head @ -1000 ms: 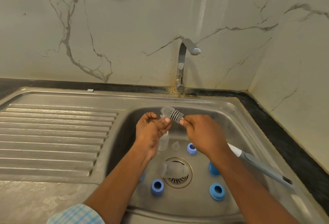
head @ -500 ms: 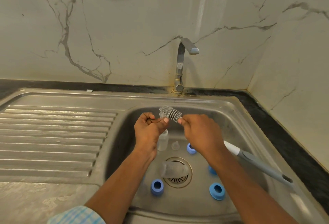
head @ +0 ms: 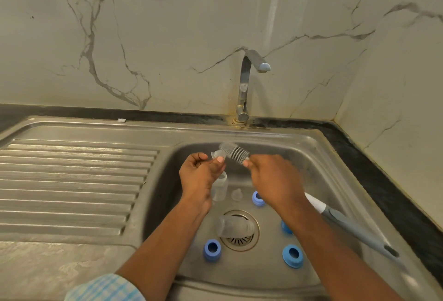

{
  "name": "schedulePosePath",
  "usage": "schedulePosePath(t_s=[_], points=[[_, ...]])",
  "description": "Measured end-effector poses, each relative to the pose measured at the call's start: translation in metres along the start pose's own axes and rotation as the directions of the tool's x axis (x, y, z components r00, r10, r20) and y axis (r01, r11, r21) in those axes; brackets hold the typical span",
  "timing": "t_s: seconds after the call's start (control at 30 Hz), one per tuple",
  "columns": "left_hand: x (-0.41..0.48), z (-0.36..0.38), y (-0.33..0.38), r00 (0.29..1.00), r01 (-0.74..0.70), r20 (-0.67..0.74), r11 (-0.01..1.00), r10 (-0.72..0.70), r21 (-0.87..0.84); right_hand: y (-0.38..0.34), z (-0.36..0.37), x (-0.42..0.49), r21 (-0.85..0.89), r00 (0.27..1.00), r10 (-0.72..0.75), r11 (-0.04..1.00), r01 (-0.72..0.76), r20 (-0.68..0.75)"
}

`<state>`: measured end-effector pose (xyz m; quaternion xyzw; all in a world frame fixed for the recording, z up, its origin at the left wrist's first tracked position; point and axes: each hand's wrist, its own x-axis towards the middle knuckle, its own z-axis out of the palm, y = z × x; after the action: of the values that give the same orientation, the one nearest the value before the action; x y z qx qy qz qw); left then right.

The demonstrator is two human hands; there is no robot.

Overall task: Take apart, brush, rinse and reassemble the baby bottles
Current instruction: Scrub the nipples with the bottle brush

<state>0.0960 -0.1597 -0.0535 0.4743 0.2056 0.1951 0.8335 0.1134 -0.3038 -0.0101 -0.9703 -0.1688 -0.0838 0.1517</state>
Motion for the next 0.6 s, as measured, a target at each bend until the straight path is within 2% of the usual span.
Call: schedulePosePath(t_s=[0.07, 0.13, 0.2, 0.37, 0.6], points=[[0.001, 0.000, 0.001, 1.000, 0.011, -0.001, 1.000, -0.011, -0.025, 0.010, -0.003, 0.006, -0.018, 0.989, 0.126, 0.992, -0.128, -0.077], [0.003, -0.001, 0.002, 1.000, 0.020, -0.010, 0.998, -0.021, -0.061, 0.021, -0.004, 0.006, -0.038, 0.983, 0.167, 0.985, -0.170, -0.079], [0.004, -0.001, 0.002, 1.000, 0.031, -0.002, 0.997, -0.031, -0.072, 0.020, -0.001, 0.003, -0.070, 0.991, 0.131, 0.989, -0.133, -0.029], [0.005, -0.003, -0.001, 0.997, 0.037, 0.058, 0.997, -0.041, 0.070, 0.008, 0.004, 0.000, -0.012, 0.998, 0.063, 0.998, -0.063, 0.008], [0.003, -0.002, 0.002, 0.972, 0.188, 0.153, 0.982, -0.181, -0.033, 0.011, 0.003, 0.001, 0.005, 0.998, 0.069, 0.998, -0.069, 0.006]])
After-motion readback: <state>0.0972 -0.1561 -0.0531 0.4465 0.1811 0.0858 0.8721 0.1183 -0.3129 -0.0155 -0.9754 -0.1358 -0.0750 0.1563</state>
